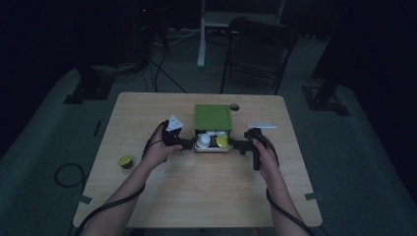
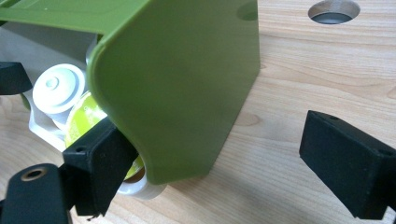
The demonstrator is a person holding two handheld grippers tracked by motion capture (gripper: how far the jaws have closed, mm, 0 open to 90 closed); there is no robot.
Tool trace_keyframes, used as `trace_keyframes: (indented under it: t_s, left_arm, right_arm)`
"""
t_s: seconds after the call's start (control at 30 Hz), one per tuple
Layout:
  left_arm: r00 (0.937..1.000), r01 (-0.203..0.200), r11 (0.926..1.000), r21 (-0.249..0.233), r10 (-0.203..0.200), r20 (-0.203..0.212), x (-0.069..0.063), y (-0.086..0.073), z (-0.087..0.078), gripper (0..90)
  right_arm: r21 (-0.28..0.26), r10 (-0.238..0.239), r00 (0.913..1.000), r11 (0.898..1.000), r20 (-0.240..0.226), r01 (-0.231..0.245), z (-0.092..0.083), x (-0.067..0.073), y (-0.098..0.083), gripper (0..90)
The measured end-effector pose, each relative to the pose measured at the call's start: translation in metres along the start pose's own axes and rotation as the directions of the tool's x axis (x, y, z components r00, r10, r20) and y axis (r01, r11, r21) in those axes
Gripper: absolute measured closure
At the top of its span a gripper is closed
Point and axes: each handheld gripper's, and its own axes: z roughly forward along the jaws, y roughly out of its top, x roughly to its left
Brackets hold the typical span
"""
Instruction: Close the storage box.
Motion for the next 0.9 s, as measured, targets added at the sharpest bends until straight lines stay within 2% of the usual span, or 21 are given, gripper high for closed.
trace_keyframes:
  t_s: [0.4,0.6,0.9]
  left_arm:
    - [0.9997,-0.001,1.0000,0.009,0.001,-0.024,-0.003,0.001,0.003,10.5]
    - [0.9999,0.011,0.9997,0.020,-0.011,0.000,-0.008,0.000,0.002,13.7]
    - [0.9992,0.023,0.9997,0.012,-0.024,0.031,-0.013,-0.001,-0.005,13.7]
  right_arm:
    - [-0.004,0.019,0.9997,1.000,0.013,-0.019,0.003,0.001,-0.001,10.3]
    - [-0.007,0.033,0.9989,0.999,0.033,-0.033,0.003,0.003,-0.003,10.5]
    - [-0.010,0.016,0.9993,1.000,0.035,-0.015,0.000,0.007,-0.006,10.5]
